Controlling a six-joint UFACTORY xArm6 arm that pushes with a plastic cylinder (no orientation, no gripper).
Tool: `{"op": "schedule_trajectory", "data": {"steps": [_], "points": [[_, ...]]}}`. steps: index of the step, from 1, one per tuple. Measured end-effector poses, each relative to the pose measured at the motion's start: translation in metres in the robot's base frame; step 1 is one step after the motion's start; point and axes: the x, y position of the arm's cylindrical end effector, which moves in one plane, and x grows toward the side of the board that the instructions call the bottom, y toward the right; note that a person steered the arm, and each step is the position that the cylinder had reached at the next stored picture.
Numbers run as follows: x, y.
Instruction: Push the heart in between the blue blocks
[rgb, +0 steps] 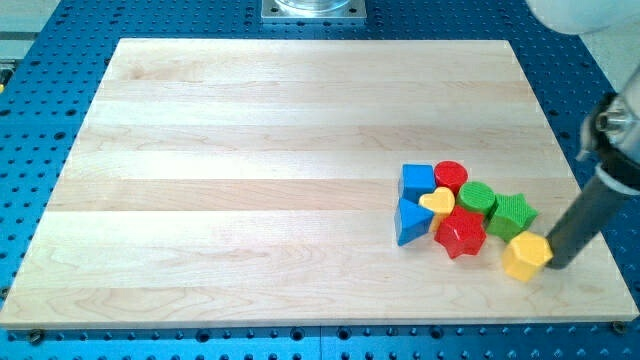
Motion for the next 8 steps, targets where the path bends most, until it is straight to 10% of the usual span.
{"op": "schedule_trajectory", "data": {"steps": [2,5,8], "points": [[0.036,-0.029],[-0.056,-0.029],[-0.06,-0.101]]}}
